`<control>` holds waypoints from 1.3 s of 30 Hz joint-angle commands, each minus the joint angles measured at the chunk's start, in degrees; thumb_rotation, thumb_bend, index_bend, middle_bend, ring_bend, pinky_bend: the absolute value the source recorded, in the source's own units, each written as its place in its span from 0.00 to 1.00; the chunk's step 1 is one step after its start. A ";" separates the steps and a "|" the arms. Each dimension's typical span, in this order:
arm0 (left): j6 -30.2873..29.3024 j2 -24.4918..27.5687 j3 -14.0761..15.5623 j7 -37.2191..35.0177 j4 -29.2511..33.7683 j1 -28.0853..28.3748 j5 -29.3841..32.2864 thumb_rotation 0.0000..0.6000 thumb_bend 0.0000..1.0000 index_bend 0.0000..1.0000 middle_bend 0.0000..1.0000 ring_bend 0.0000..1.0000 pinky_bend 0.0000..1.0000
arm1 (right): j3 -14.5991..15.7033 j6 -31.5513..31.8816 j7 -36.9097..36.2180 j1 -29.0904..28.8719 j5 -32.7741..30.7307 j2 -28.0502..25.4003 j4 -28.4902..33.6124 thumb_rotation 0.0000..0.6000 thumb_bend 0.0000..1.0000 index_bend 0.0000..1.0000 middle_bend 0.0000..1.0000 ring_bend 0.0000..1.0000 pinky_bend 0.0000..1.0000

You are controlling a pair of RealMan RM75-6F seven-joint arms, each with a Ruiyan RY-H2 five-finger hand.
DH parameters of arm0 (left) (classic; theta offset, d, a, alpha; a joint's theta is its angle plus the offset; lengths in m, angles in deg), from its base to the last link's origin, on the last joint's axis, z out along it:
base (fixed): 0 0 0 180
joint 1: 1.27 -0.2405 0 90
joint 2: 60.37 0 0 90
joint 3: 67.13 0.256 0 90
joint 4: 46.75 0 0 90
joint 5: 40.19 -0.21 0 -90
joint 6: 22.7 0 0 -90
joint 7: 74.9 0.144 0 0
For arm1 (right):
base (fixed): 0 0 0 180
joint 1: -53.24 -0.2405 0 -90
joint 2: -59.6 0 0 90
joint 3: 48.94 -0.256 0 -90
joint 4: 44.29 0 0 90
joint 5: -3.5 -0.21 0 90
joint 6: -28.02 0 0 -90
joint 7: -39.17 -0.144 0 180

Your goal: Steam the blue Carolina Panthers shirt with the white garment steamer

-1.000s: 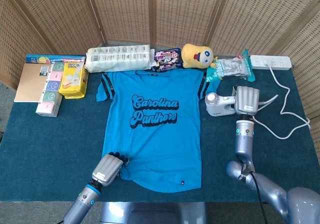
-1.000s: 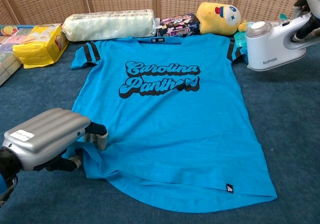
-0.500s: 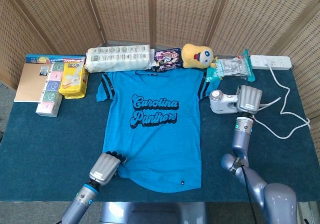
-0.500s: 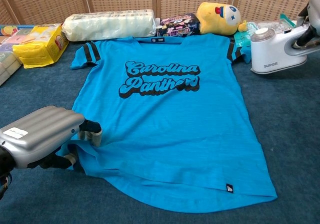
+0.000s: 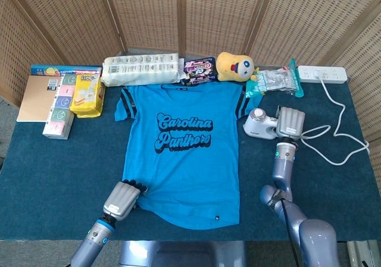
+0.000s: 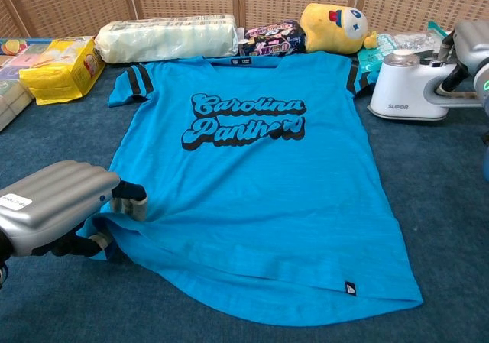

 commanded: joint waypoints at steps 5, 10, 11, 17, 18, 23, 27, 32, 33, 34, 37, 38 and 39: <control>0.26 -0.47 0.05 0.05 -0.22 0.11 -0.02 1.00 0.60 0.47 0.49 0.42 0.46 | 1.57 -1.01 -0.85 1.22 1.67 -1.30 1.03 1.00 0.23 0.27 0.35 0.33 0.28; 0.57 -0.86 -0.07 0.22 -0.55 0.31 0.07 1.00 0.60 0.47 0.49 0.42 0.46 | 3.44 -0.26 -1.49 2.75 3.75 -2.99 2.78 1.00 0.22 0.13 0.27 0.24 0.20; 0.61 -1.00 -0.09 0.22 -0.58 0.34 0.06 1.00 0.60 0.47 0.49 0.42 0.46 | 3.96 -0.08 -1.06 3.02 4.24 -3.25 2.77 1.00 0.21 0.10 0.26 0.23 0.19; 0.60 -1.28 -0.04 0.38 -0.69 0.36 0.04 1.00 0.60 0.47 0.49 0.42 0.46 | 4.59 0.27 -1.13 3.88 5.03 -4.25 3.77 1.00 0.15 0.00 0.16 0.13 0.09; 0.55 -1.25 -0.05 0.42 -0.69 0.35 0.02 1.00 0.60 0.47 0.49 0.42 0.46 | 4.76 0.51 -1.14 4.02 5.27 -4.40 3.95 1.00 0.14 0.00 0.14 0.11 0.07; 0.46 -1.27 -0.03 0.34 -0.59 0.36 -0.13 1.00 0.60 0.47 0.49 0.42 0.46 | 5.50 1.88 -0.91 4.76 6.25 -4.95 5.01 1.00 0.13 0.00 0.10 0.07 0.05; 0.30 -1.34 0.07 0.21 -0.60 0.32 -0.45 1.00 0.60 0.47 0.49 0.42 0.46 | 5.11 3.10 0.34 5.15 5.91 -4.87 5.45 1.00 0.16 0.00 0.08 0.06 0.04; 0.41 -1.44 0.13 0.17 -0.68 0.37 -0.57 1.00 0.60 0.47 0.49 0.42 0.45 | 4.71 3.84 1.71 5.03 5.47 -3.52 4.25 1.00 0.27 0.00 0.06 0.05 0.04; 0.38 -1.42 0.10 0.14 -0.66 0.37 -0.59 1.00 0.60 0.47 0.49 0.42 0.45 | 4.62 3.66 1.72 4.97 5.36 -3.22 3.86 1.00 0.30 0.00 0.06 0.05 0.04; 0.35 -1.40 0.08 0.15 -0.67 0.37 -0.61 1.00 0.60 0.47 0.49 0.42 0.45 | 4.52 3.47 1.74 4.87 5.27 -3.02 3.59 1.00 0.32 0.00 0.06 0.05 0.04; 0.32 -1.28 0.03 0.09 -0.66 0.37 -0.60 1.00 0.60 0.47 0.49 0.42 0.45 | 4.58 3.01 1.65 4.70 5.36 -2.54 2.77 1.00 0.35 0.00 0.06 0.05 0.04; 0.32 -1.24 0.01 0.07 -0.67 0.37 -0.59 1.00 0.60 0.47 0.49 0.42 0.45 | 4.62 2.97 1.58 4.73 5.42 -2.49 2.60 1.00 0.35 0.00 0.06 0.05 0.04; 0.34 -1.22 0.00 0.04 -0.69 0.38 -0.57 1.00 0.60 0.47 0.49 0.42 0.45 | 4.65 2.99 1.51 4.76 5.47 -2.46 2.51 1.00 0.36 0.00 0.06 0.05 0.04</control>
